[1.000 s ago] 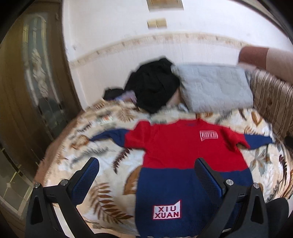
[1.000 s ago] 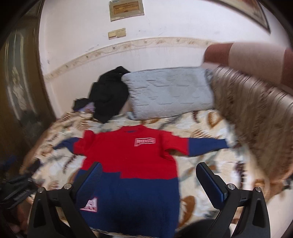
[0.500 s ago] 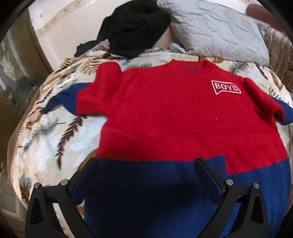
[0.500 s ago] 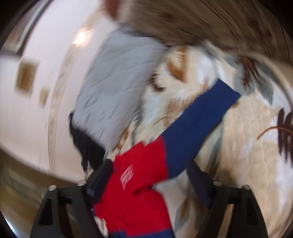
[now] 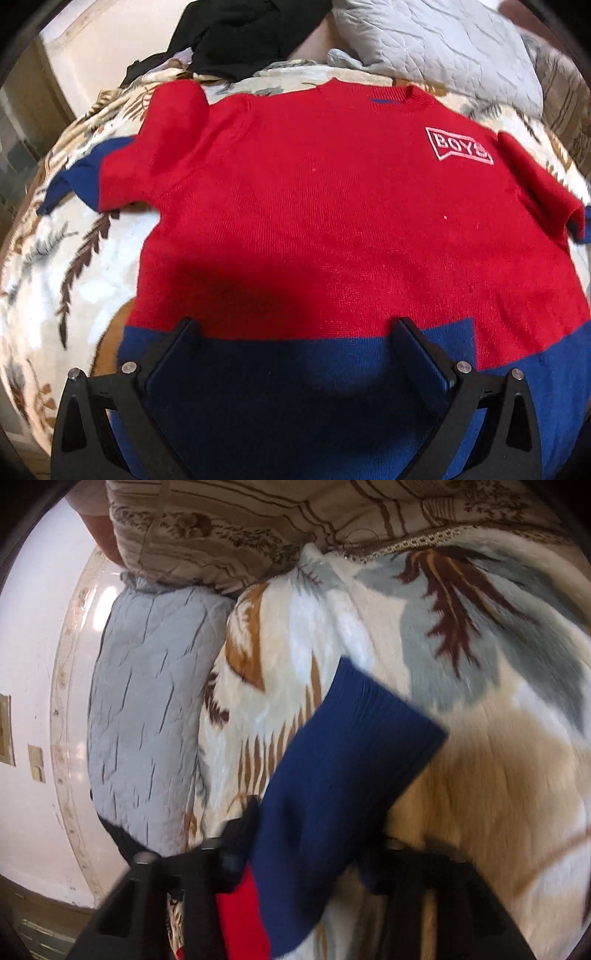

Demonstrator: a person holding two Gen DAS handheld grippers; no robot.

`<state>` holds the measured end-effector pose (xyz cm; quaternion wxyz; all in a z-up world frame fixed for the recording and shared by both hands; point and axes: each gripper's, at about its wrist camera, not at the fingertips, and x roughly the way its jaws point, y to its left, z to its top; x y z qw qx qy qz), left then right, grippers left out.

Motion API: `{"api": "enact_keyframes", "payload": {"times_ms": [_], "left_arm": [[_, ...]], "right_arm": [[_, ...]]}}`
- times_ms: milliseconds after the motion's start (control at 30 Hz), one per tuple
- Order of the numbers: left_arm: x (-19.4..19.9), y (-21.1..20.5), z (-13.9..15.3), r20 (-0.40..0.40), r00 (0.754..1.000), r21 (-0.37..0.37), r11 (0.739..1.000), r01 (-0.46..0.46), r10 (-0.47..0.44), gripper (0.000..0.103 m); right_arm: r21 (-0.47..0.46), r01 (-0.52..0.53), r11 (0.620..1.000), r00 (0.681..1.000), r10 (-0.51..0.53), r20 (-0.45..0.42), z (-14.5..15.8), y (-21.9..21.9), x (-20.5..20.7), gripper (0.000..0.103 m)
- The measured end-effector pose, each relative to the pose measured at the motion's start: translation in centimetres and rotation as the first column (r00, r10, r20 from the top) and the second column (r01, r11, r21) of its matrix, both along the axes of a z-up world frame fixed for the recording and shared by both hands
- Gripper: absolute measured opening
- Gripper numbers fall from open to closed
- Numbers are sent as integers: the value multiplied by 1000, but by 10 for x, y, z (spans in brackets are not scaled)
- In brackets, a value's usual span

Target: Fold small clothes

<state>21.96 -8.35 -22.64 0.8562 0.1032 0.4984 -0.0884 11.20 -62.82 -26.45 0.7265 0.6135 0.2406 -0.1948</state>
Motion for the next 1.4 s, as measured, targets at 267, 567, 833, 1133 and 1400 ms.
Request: {"api": "enact_keyframes", "payload": {"times_ms": [267,567,833,1133,1400], "left_arm": [[-1,5,1,-2,1000,24,999,29,-29,103],[6,61,64,276,949,8,987,-162,154,103],[19,146,72,262,893,-69,930,-362,367,103],[21,183,73,217,850,-154,877,-455,479,103],[37,210,68,153,820,-192,831,-523,551,103]], "right_arm": [[-98,-48,994,992,59,114,34,14,9,9],[-260,-350,900,866,417,277,140,152,99,9],[-266,-569,778,736,626,257,135,310,192,13],[-251,-697,672,656,739,155,97,391,192,88],[-338,-673,658,728,670,-143,83,319,169,67]]}}
